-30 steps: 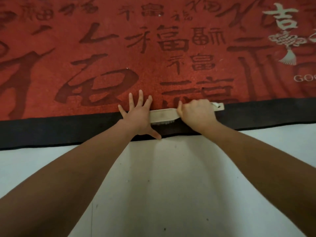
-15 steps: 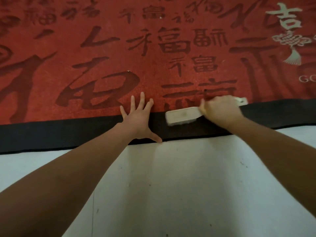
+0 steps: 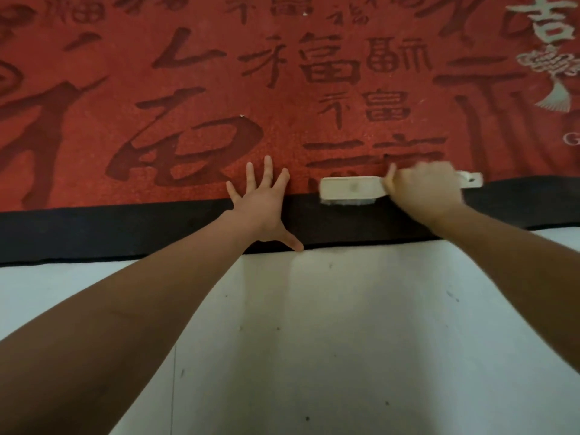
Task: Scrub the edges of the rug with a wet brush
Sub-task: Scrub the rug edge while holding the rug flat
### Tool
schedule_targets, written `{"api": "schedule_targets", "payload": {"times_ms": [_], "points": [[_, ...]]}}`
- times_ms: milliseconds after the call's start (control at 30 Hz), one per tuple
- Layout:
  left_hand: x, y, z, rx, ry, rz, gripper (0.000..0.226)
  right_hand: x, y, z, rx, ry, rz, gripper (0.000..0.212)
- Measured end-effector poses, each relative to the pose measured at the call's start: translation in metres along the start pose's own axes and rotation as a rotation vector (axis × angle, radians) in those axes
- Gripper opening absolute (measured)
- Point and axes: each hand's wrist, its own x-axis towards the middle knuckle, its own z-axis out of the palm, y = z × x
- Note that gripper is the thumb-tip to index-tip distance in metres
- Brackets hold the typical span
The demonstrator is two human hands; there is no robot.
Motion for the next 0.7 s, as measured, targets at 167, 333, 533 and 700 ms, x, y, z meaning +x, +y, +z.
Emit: {"api": "schedule_targets", "payload": {"times_ms": [167,333,533,700], "points": [[-0.001,-0.001,-0.006,0.048,-0.031,-0.01,0.145,0.018,-0.065,-0.009,0.116,0.002,-0.267,0.017],[0.01,0.008,-0.003,-0.019,0.086,0.094,0.139,-0.003,-0.001,0.01,0.177,0.076,-0.089,0.025],[0.028,0.046,0.007,0.017,0.141,0.056,0.143,0.001,-0.027,0.017,0.156,0.106,-0.026,0.042],[0.029,0.05,0.005,0.079,0.14,0.038,0.145,-0.014,0.012,0.015,0.167,0.031,-0.013,0.018]]}}
